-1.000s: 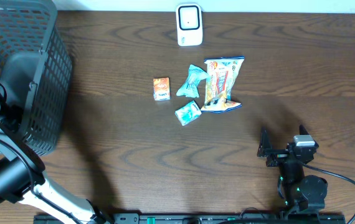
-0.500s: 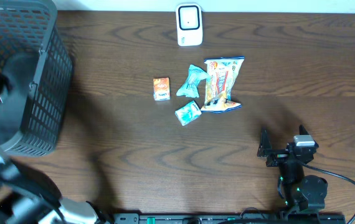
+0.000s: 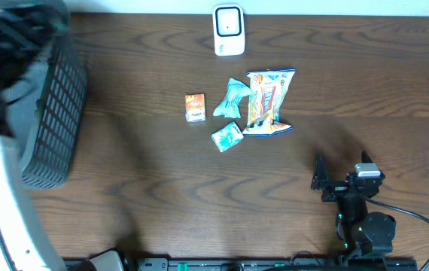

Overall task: Scan the item barcode
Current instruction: 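Carry the Zam-Buk box out and release it beside the orange box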

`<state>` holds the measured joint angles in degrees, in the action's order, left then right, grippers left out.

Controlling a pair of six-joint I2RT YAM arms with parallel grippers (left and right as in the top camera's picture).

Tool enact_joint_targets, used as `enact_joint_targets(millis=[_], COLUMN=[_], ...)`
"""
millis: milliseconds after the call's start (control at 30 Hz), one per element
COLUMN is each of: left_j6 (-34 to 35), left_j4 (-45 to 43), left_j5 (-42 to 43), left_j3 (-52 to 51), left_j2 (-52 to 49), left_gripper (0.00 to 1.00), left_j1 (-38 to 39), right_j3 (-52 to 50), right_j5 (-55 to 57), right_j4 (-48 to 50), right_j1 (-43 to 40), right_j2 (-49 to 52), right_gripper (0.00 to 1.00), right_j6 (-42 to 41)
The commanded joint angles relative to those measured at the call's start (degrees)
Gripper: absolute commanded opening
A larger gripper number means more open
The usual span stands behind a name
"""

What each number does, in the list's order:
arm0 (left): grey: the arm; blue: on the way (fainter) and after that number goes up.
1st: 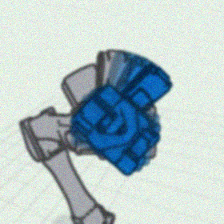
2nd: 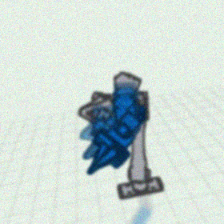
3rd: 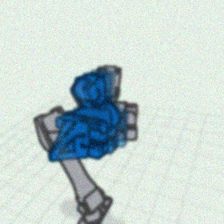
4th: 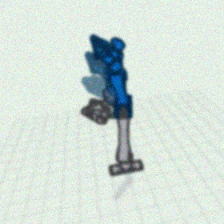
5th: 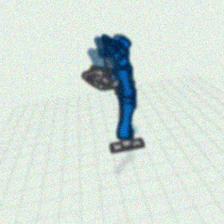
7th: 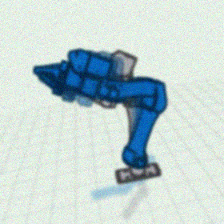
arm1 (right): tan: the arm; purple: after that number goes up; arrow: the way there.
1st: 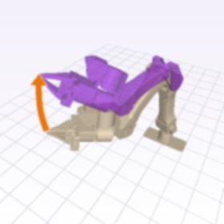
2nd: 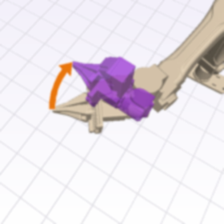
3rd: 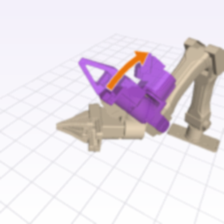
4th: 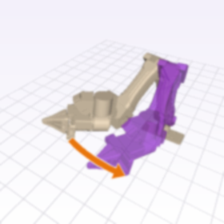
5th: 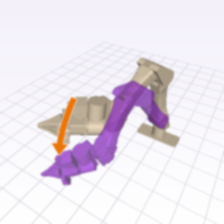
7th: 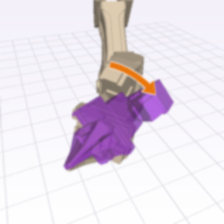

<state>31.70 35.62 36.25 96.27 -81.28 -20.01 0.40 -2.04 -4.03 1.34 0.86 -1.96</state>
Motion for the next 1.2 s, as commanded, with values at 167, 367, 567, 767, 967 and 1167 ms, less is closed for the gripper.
enact_joint_targets(millis=[167, 367, 567, 767, 967, 1167], left_j6=[-13.4, -21.0, -21.0, -21.0, -19.9, -18.4], left_j4=[4.5, 12.0, 13.9, 14.7, 14.9, 15.5], left_j5=[-9.6, -33.6, -37.4, -37.4, -36.9, -37.0], left_j3=[0.3, 0.3, 0.3, 0.3, 0.3, 0.4], left_j2=[-6.0, -16.6, -26.7, -34.1, -36.9, -35.4], left_gripper=[0.44, 0.47, 0.47, 0.48, 0.72, 0.83], left_j1=[21.9, 33.1, 35.6, 35.5, 35.5, 35.2], right_j3=[0.0, 0.0, 0.0, 0.0, 0.0, 0.0], right_j5=[0.2, 0.2, 0.2, 0.2, 0.2, 0.2], right_j4=[-0.3, -0.3, -0.3, -0.3, -0.3, -0.3], right_j1=[-0.3, -0.3, -0.3, -0.3, -0.3, -0.3], right_j2=[0.0, 0.0, 0.0, 0.0, 0.0, 0.0], right_gripper=[0.99, 0.99, 0.99, 0.99, 0.99, 0.99], right_j6=[-0.6, -0.6, -0.6, -0.6, -0.6, -0.6])
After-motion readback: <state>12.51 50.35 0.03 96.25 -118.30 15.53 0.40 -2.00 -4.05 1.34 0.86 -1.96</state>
